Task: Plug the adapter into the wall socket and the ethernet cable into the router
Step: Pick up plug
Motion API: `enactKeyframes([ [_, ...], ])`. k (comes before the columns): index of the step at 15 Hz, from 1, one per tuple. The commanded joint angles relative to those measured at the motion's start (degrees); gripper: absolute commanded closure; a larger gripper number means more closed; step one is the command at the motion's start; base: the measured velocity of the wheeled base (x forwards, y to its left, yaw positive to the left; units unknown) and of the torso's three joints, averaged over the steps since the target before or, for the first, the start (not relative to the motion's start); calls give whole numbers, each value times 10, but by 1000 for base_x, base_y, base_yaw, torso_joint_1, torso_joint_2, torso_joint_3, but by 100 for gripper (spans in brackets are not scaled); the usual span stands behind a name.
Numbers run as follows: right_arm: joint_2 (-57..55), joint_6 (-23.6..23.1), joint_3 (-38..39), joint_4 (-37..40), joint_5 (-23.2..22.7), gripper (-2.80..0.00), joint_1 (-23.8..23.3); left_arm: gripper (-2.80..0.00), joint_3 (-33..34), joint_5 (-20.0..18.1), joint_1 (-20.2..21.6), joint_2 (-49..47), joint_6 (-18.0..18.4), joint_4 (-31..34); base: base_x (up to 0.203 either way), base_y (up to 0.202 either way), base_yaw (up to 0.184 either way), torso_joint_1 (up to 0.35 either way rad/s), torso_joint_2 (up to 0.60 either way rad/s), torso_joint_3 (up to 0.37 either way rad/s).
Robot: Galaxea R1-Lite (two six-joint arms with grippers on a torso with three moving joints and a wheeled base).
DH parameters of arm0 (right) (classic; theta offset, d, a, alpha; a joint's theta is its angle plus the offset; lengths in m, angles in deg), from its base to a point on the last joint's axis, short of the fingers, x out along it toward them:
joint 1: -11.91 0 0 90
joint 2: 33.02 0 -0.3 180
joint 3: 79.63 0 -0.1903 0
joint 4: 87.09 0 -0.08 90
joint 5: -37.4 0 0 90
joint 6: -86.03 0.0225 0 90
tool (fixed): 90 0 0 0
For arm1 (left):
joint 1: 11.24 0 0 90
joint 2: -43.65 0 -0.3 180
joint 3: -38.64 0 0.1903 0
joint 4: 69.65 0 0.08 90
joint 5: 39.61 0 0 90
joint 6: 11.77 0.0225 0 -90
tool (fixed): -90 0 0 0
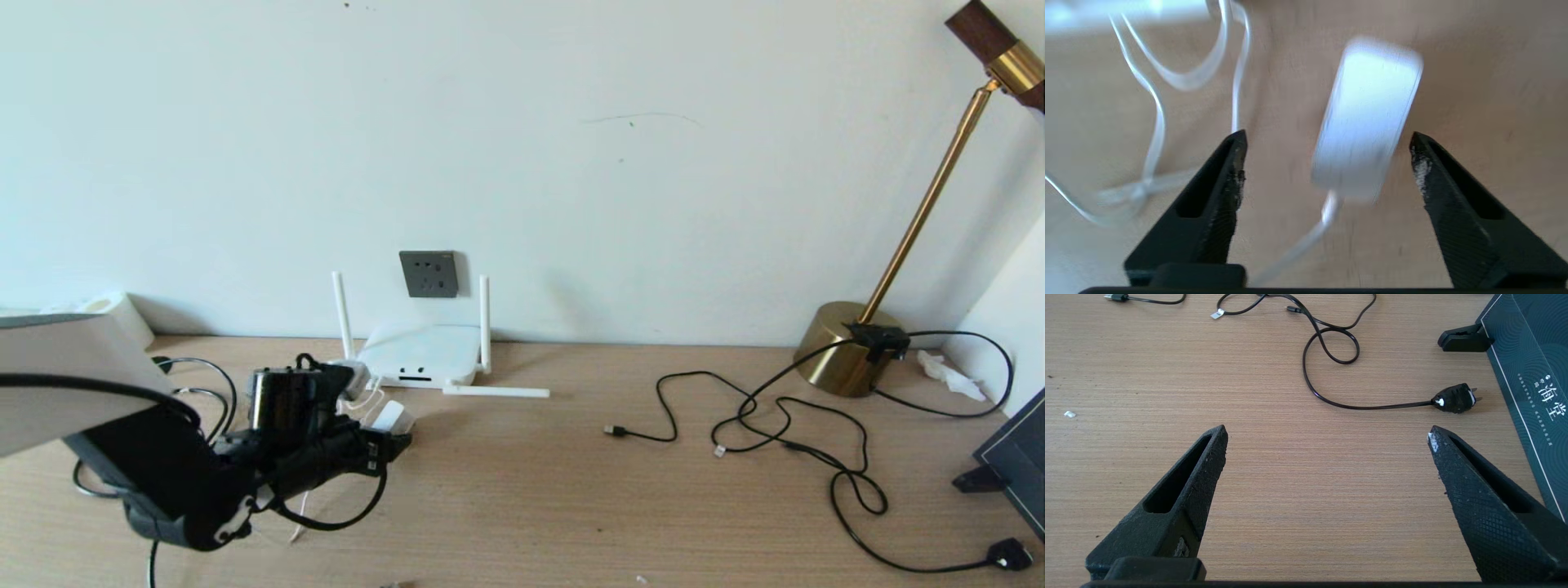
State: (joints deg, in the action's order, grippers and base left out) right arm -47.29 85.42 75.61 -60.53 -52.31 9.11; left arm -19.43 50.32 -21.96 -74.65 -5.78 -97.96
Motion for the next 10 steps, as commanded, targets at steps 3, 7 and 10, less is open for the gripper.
enactKeyframes([
  [3,-2,3,0,0,0,-280,0,-280,-38,-9,3,6,42,0,0,0,0,0,0,0],
  [7,-2,3,0,0,0,-280,0,-280,-49,-31,3,11,107,62,0,0,0,0,0,0],
  [10,-2,4,1,-1,1,-280,0,-280,-93,-44,5,14,124,142,0,0,0,0,0,0],
])
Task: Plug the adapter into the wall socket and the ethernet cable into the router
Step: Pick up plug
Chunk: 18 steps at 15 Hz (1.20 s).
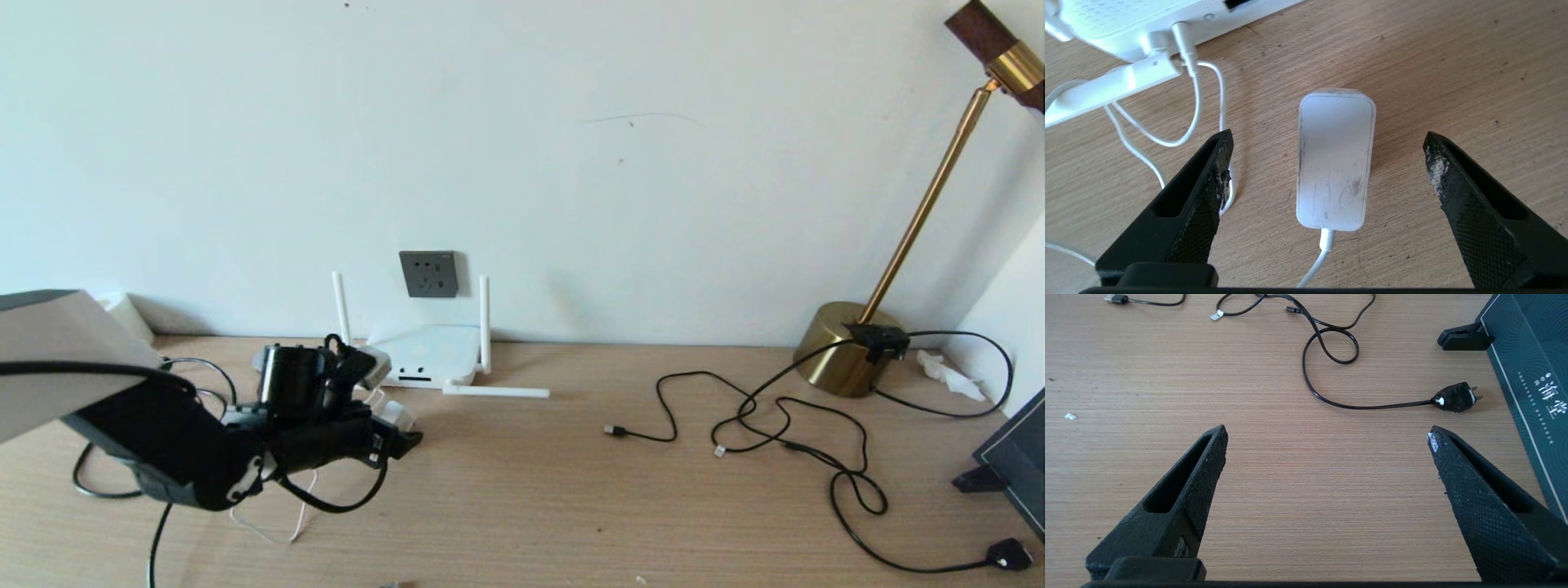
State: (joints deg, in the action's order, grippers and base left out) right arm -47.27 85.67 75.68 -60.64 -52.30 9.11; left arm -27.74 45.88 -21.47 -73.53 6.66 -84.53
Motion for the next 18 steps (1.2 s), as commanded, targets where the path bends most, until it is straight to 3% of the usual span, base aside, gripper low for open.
enactKeyframes([
  [1,0,-6,0,0,-3,-280,1,-280,-32,-3,1,7,6,46,0,0,0,0,0,0],
  [3,29,-17,-1,2,-5,-280,10,-280,-69,-5,-1,14,20,100,0,0,0,0,0,0],
  [6,117,-30,-1,3,-13,-280,24,-280,-116,-3,1,21,79,185,0,0,0,0,0,0],
  [9,142,-24,2,-2,-12,-280,26,-280,-141,19,0,10,84,194,0,0,0,0,0,0],
  [18,142,-8,0,-1,-1,-280,26,-280,-153,20,-8,9,84,215,0,0,0,0,0,0],
])
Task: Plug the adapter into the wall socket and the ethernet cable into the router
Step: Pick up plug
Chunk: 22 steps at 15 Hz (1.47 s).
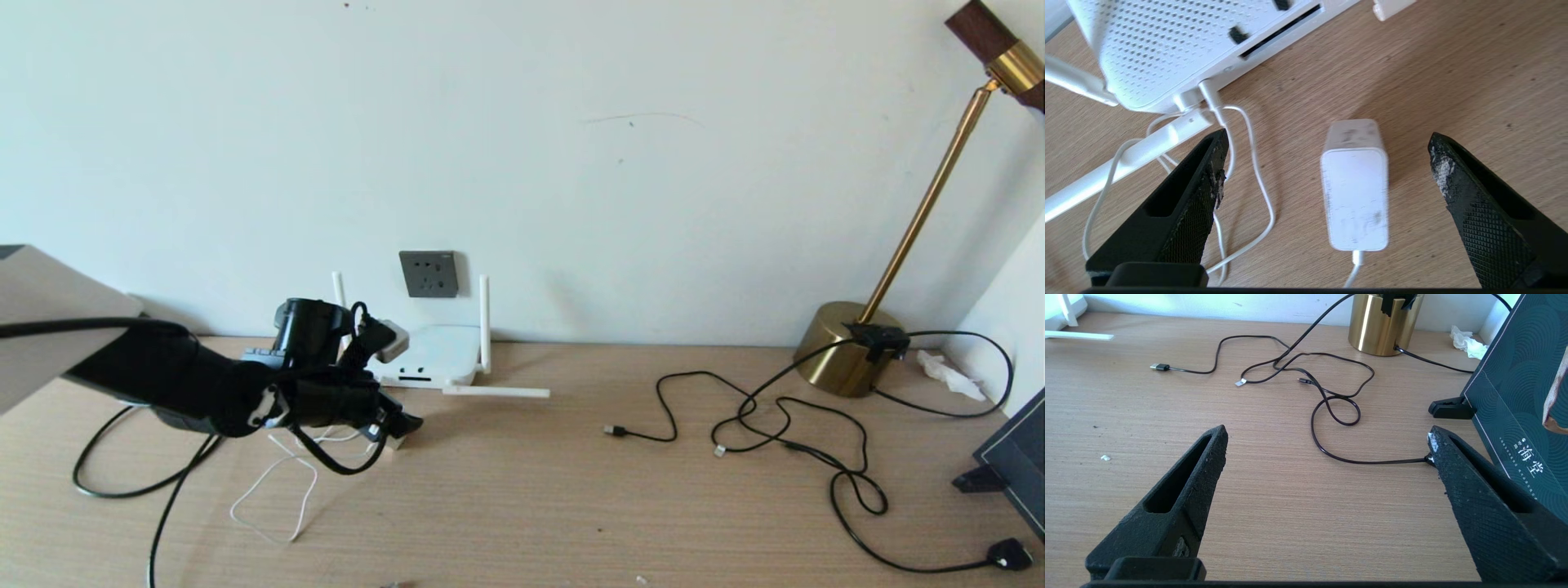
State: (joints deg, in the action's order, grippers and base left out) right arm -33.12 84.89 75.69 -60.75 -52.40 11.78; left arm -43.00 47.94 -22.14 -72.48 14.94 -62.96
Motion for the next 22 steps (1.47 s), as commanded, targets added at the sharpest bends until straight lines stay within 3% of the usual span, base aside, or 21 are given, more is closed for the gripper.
enactKeyframes([
  [1,0,0,0,0,0,-280,0,-280,2,0,-3,-2,1,-2,0,0,0,0,0,0],
  [5,0,4,0,0,0,-280,0,-280,3,19,-7,-13,-4,-5,0,0,0,0,0,0],
  [9,0,4,0,0,0,-280,0,-280,3,37,-24,-12,-54,1,0,0,0,0,0,0],
  [12,0,4,0,0,0,-280,0,-280,0,32,-25,-1,-58,38,0,0,0,0,0,0],
  [21,0,8,0,0,1,-280,0,-280,-1,26,-25,1,-59,41,0,0,0,0,0,0],
  [22,0,8,0,0,0,-280,0,0,-1,23,-25,-1,-59,41,0,0,0,0,0,0],
])
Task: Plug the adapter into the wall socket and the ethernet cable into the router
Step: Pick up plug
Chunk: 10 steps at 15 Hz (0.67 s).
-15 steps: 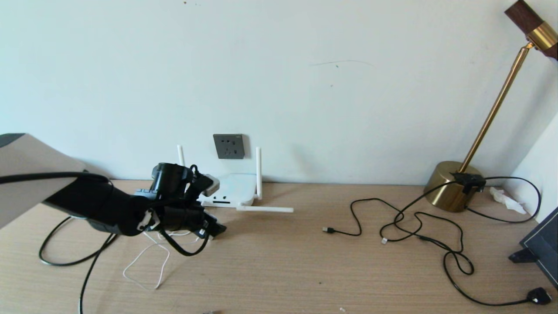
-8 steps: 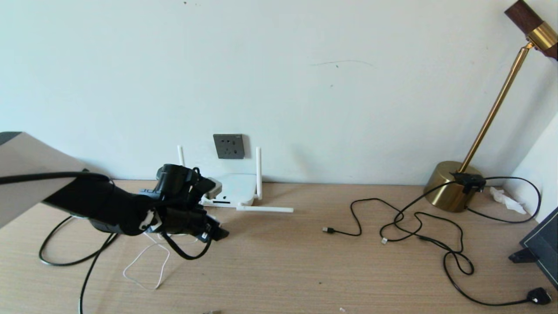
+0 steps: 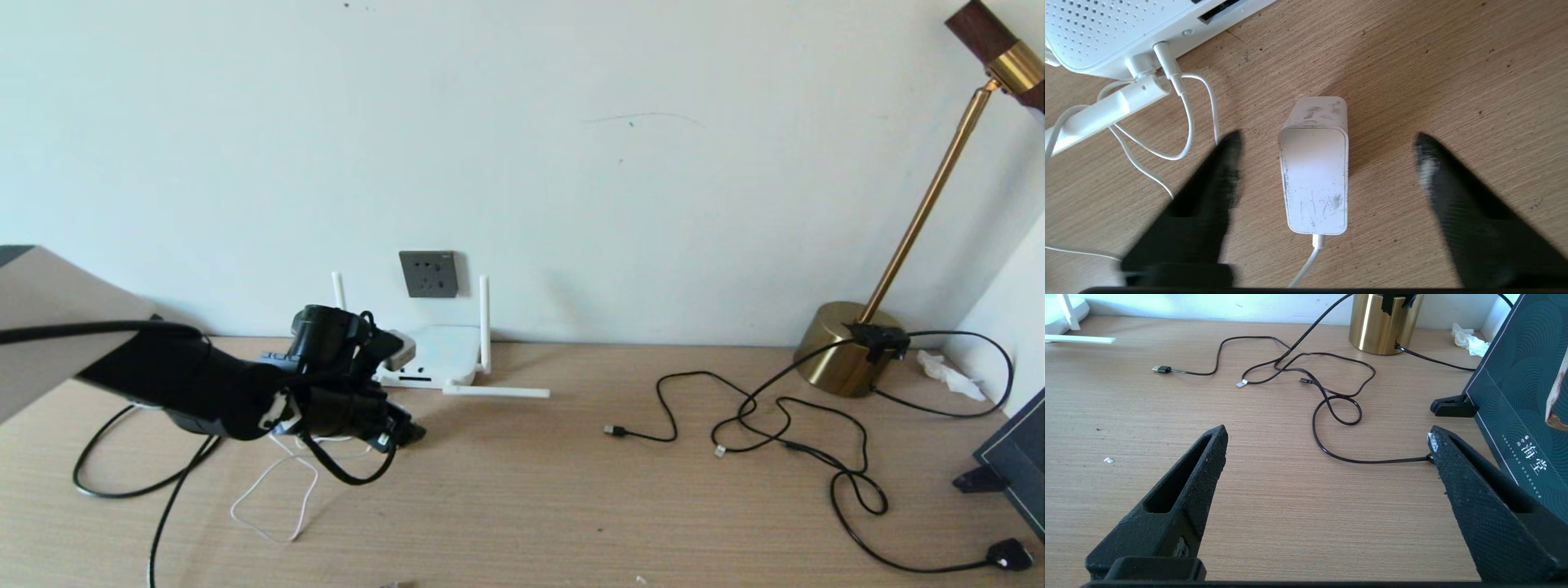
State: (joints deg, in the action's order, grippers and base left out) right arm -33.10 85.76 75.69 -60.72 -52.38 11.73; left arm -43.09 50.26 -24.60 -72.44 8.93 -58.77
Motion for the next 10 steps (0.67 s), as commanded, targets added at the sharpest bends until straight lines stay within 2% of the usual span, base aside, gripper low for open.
enactKeyframes([
  [1,0,0,0,0,0,-280,0,0,0,0,0,-3,1,-2,0,0,0,0,0,0],
  [10,0,-1,0,0,0,-280,0,0,7,-1,1,17,1,0,0,0,0,0,0,0],
])
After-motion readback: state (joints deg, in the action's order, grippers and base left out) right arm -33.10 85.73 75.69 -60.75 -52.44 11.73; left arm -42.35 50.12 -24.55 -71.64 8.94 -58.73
